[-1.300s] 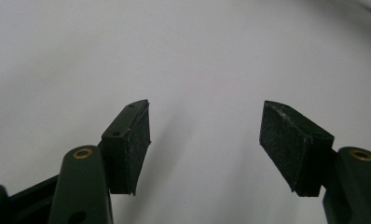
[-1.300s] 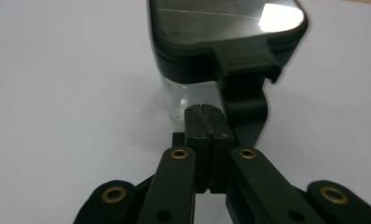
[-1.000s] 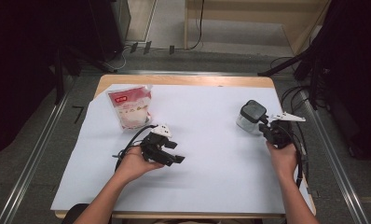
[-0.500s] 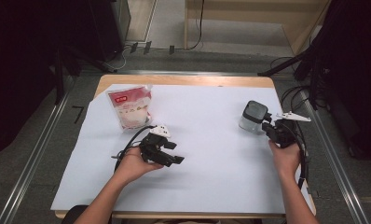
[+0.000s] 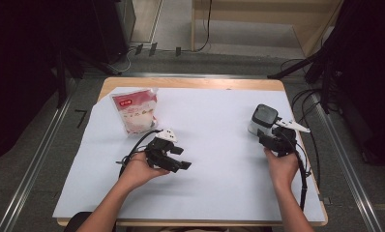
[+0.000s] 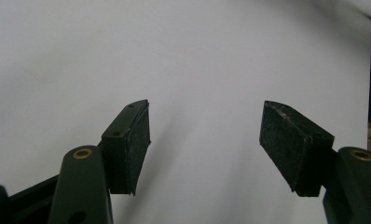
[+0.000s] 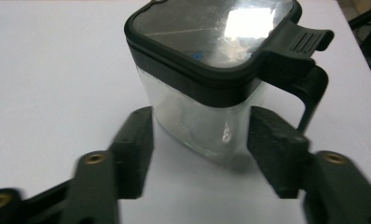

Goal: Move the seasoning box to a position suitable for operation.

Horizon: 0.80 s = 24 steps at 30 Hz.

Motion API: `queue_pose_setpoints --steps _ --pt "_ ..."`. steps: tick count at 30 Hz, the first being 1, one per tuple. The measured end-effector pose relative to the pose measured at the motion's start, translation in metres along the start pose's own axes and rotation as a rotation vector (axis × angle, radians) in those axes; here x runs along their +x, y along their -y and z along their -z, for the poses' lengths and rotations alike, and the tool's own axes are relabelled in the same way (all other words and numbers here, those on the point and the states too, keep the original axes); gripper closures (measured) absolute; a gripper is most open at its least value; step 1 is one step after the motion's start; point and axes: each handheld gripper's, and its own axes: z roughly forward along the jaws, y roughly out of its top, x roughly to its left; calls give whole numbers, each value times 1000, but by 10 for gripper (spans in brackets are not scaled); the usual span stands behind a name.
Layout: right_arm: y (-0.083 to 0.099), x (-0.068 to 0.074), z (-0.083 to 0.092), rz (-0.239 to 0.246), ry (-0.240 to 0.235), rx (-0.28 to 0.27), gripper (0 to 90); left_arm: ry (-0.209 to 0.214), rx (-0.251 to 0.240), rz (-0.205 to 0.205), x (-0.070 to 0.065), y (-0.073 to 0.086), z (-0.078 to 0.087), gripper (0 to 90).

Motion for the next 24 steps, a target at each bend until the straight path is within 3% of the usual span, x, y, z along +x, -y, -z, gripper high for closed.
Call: queue_pose_setpoints --steps 2,3,4,6,7,8,10,24 --pt "0 3 -2 -7 15 -7 328 0 0 0 0 0 0 344" --pt "1 11 -7 -16 51 -25 263 1 -1 0 0 0 0 344" --pt "1 11 -7 -16 51 -25 263 1 -1 0 0 0 0 344" --pt "2 20 -16 -47 102 -37 184 5 -8 1 0 0 1 344" --pt "2 20 -16 -47 102 -37 184 5 -8 1 0 0 1 344" --pt "3 24 -22 -73 138 -46 176 3 -8 5 0 0 1 344" --pt "4 25 -27 -95 163 -67 173 4 -6 5 0 0 1 344" --pt "5 32 -46 -190 247 -187 110 8 -12 9 1 1 2 344"
